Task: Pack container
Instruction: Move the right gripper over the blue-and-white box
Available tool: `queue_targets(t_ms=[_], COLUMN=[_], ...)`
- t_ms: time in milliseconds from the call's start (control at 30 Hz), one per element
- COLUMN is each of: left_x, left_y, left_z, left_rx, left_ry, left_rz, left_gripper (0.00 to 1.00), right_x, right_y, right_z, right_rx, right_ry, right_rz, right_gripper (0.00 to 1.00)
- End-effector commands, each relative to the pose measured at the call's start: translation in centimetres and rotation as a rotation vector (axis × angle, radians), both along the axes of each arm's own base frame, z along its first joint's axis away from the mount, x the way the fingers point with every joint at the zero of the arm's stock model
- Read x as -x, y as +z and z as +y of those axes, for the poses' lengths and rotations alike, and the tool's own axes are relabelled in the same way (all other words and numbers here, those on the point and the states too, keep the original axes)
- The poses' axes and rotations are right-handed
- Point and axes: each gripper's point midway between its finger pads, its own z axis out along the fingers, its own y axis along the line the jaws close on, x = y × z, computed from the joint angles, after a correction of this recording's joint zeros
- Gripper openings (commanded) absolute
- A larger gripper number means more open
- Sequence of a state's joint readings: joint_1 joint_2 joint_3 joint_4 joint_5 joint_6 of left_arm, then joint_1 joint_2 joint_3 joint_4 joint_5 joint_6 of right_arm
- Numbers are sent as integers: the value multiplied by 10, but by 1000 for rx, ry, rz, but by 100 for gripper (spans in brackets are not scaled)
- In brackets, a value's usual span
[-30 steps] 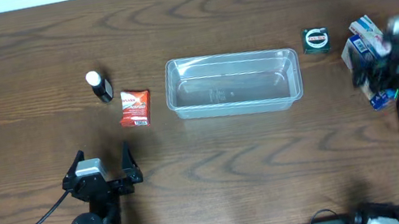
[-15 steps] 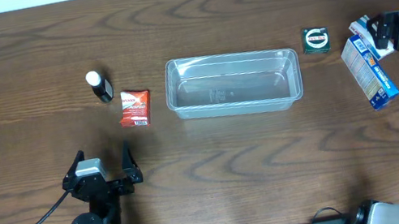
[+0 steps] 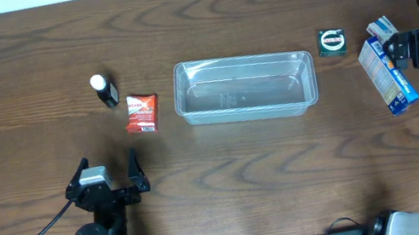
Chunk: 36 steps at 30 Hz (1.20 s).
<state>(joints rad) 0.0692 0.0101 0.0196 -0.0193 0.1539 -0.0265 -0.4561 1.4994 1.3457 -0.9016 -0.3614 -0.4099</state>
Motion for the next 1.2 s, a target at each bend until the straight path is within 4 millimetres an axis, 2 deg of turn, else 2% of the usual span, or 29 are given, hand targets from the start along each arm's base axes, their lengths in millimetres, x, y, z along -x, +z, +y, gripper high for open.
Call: queue_targets(t_ms=[0, 100, 333, 467, 633, 833, 1100, 1167], left_x=[1, 1, 1, 1, 1, 1, 1, 1], left_y=[-14, -14, -14, -14, -14, -14, -14, -14], left_z=[-2, -2, -2, -2, -2, -2, -2, -2], left_rx=[10, 10, 10, 10, 10, 10, 10, 10], left_ry=[-13, -13, -13, -13, -13, -13, -13, -13], left_rz=[43, 43, 43, 43, 43, 43, 43, 43], left_gripper=[98, 98, 98, 98, 98, 98, 98, 98], right_x=[0, 0, -1, 3, 3, 5, 5, 5], right_y=[-31, -52, -90, -102, -117, -122, -121, -121], right_z=[-8, -13, 0, -9, -5, -10, -10, -10], right_rx=[68, 124, 196, 319, 317, 316, 318, 318], right_ry=[-3, -35, 18, -22, -20, -43, -44, -44], right_rz=[114, 203, 345, 426, 468, 486, 483, 483], right_gripper=[97, 94, 88, 83, 82, 63, 58, 54])
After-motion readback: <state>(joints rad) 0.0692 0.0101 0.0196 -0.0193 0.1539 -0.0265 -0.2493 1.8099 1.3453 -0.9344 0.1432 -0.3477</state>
